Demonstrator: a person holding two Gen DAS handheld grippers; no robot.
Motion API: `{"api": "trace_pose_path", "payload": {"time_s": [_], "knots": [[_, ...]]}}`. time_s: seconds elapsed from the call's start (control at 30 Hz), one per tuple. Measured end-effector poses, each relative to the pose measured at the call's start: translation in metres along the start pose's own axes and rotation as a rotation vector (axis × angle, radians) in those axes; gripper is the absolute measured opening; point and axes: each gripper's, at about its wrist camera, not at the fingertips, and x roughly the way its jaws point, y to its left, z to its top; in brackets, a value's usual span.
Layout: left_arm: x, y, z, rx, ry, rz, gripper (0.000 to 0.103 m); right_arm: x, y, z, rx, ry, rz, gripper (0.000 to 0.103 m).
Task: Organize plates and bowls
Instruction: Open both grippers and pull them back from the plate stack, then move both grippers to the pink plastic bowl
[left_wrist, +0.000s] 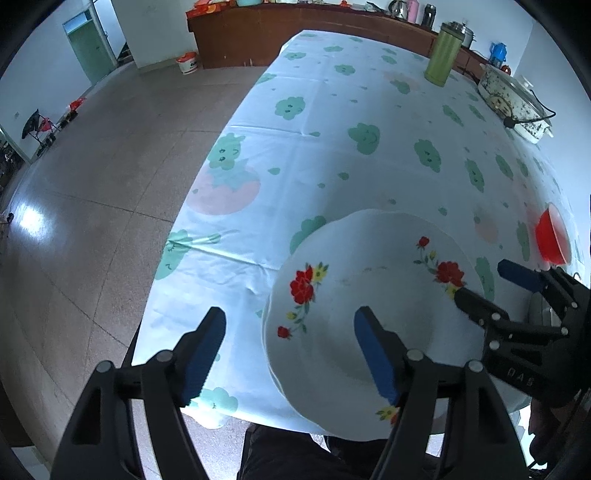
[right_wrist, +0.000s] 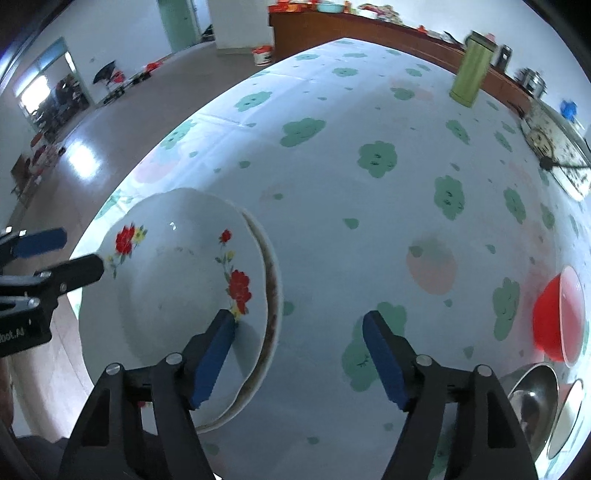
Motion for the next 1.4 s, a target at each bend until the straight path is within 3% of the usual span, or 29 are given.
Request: {"api": "trace_pose_path", "payload": {"time_s": [0.1,0.2,0.4,0.97,1.4], "knots": [[0.001,-0.003,0.002,0.014,0.002,-0.001,0.073,-0.001,-0.001,0.001,-0.001,-0.006,-0.02,0.075],[-0.001,-0.007,0.005,0.027,-0.003,-0.004,0.073,-0.003,-0.004,0.0,0.031,-0.007,0.047,0.075],[-0.008,-0.02,0.016,0.068,-0.023,-0.013,0.073,-0.019,-0.009,0.005,0.053,-0.059,0.05,0.075],[-0.035,-0.082,0.042,0.239,-0.105,-0.11,0.073,-0.072,-0.046,-0.005,0.143,-0.154,-0.063,0.075],[-0.04,-0.157,0.035,0.434,-0.09,-0.217,0.073,-0.11,-0.094,-0.054,0.331,-0.202,-0.167,0.075]]}}
